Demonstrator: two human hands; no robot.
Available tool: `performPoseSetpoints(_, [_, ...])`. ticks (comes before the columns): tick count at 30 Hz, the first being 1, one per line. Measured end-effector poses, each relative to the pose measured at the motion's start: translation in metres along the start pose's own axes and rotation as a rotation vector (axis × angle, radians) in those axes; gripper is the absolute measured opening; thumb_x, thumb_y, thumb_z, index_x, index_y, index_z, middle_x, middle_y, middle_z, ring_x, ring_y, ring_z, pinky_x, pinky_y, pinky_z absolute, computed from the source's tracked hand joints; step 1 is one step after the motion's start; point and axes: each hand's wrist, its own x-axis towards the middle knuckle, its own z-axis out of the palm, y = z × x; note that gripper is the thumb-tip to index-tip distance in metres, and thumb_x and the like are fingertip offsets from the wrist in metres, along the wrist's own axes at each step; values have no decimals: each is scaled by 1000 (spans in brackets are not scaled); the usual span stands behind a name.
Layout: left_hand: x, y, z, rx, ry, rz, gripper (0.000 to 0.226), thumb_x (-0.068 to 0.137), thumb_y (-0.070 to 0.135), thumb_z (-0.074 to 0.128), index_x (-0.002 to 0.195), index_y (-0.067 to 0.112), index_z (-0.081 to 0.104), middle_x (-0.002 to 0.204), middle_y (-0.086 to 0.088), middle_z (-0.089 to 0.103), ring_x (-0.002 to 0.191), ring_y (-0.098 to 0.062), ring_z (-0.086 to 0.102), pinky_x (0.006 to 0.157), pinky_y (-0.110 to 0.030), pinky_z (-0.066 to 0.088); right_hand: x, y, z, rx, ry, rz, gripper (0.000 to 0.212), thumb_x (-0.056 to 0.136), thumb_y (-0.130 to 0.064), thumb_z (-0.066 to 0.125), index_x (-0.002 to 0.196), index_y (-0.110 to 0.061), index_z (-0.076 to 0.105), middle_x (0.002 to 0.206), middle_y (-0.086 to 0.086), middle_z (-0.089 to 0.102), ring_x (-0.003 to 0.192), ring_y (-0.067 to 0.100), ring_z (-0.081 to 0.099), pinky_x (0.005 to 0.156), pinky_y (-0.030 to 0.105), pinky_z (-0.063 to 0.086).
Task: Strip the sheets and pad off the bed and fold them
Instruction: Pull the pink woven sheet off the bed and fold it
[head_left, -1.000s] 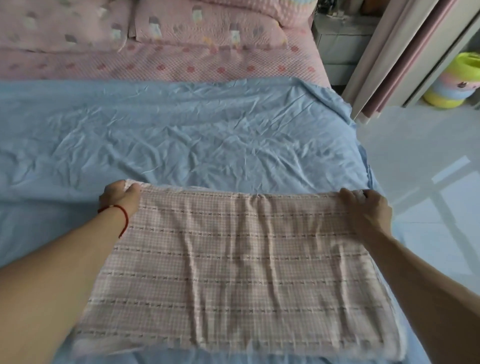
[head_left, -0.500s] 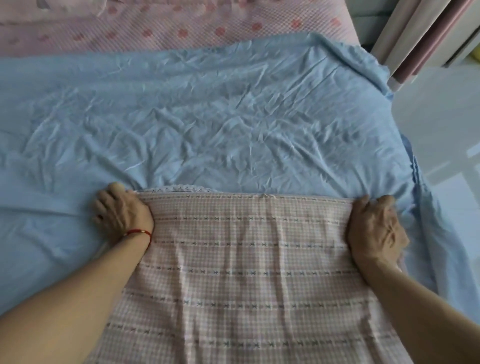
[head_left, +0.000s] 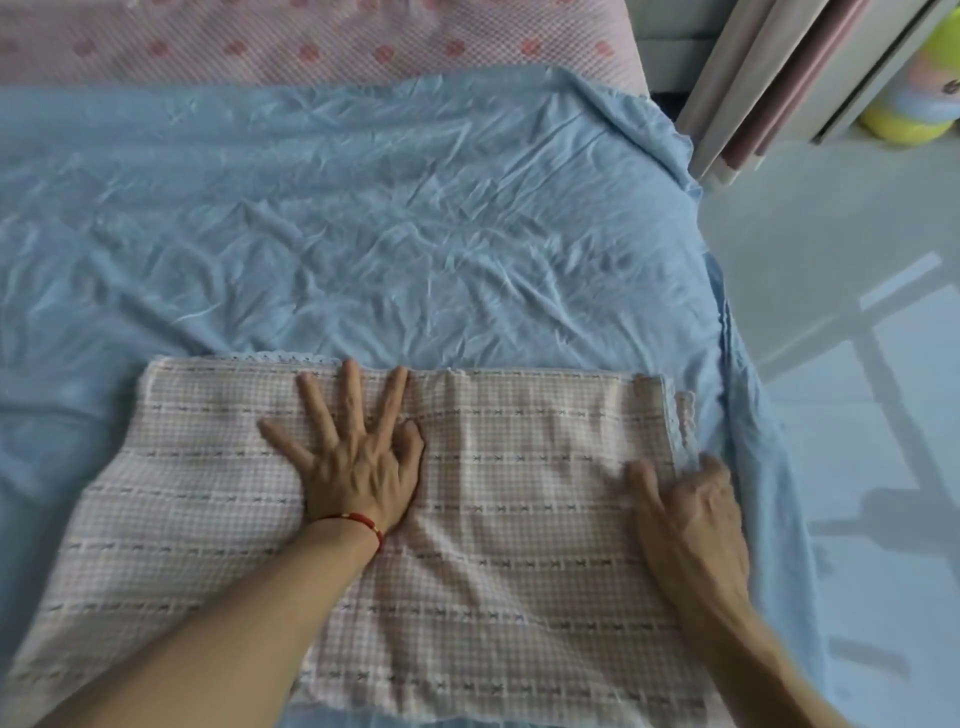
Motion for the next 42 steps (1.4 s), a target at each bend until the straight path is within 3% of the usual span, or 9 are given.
performPoseSetpoints(9, [5, 4, -1, -23, -34, 10, 62, 95, 56, 9, 153, 52, -14, 169, -2, -9, 150, -45, -18, 102, -84, 2, -30, 37, -39, 71, -332, 182, 65, 77, -77, 61, 96, -15, 61, 91, 0, 71, 84, 20, 66, 80, 37, 53])
performPoseSetpoints(15, [9, 3, -7, -38, -95, 29, 61, 95, 58, 4, 149, 54, -23, 168, -1, -17, 147, -47, -25, 101, -84, -2, -45, 19, -67, 471, -617, 247, 36, 85, -34, 77, 111, -10, 69, 93, 11, 79, 84, 28, 77, 76, 36, 62])
performPoseSetpoints(22, [-51, 1, -42, -151, -39, 513, 62, 100, 60, 18, 158, 44, 3, 169, 3, -8, 154, -29, -11, 115, -67, -14, -73, -6, -99, 443, -393, 43, 18, 93, -21, 69, 108, -11, 70, 86, 9, 78, 68, 21, 76, 51, 25, 57])
performPoseSetpoints(26, [-55, 16, -37, -142, -282, 403, 64, 96, 59, 0, 155, 41, -16, 165, 9, -21, 153, -30, -19, 109, -73, -17, -101, -57, -108, 334, -356, -120, 15, 95, -25, 66, 110, -21, 67, 101, 11, 76, 88, 29, 74, 82, 49, 61])
performPoseSetpoints(30, [-56, -34, -82, -637, -510, 485, 57, 104, 50, 32, 158, 37, 21, 166, 4, 22, 152, -22, 22, 122, -57, 10, -152, -138, -107, 93, -305, -379, 26, 91, -36, 67, 95, -17, 49, 88, 4, 61, 80, 23, 58, 70, 35, 47])
performPoseSetpoints(35, [-60, -155, -148, -1742, -815, -231, 36, 99, 46, 50, 104, 21, 75, 98, -6, 73, 84, -25, 71, 80, -41, 54, -221, -228, -31, -217, -442, -742, 48, 94, -41, 51, 138, -30, 36, 123, 6, 58, 106, 36, 59, 81, 37, 42])
performPoseSetpoints(37, [-46, -199, -155, -1949, -834, -324, 54, 94, 60, 47, 112, 17, 76, 113, -12, 69, 102, -29, 66, 95, -42, 50, -242, -252, 23, -254, -464, -722, 44, 93, -41, 56, 133, -25, 44, 126, 10, 62, 114, 37, 60, 87, 40, 45])
performPoseSetpoints(39, [-36, -219, -150, -1919, -801, -393, 72, 88, 71, 51, 130, 14, 67, 130, -16, 65, 121, -32, 61, 111, -45, 41, -261, -264, 75, -263, -530, -687, 40, 95, -47, 52, 125, -20, 54, 124, 10, 61, 117, 35, 60, 92, 43, 47])
performPoseSetpoints(42, [-29, -228, -109, -1473, -507, -520, 102, 46, 76, 83, 125, 14, 62, 119, -14, 69, 101, -29, 70, 96, -44, 54, -272, -251, 106, -138, -477, -628, 47, 96, -55, 41, 121, -21, 62, 125, 6, 61, 116, 31, 60, 94, 43, 49])
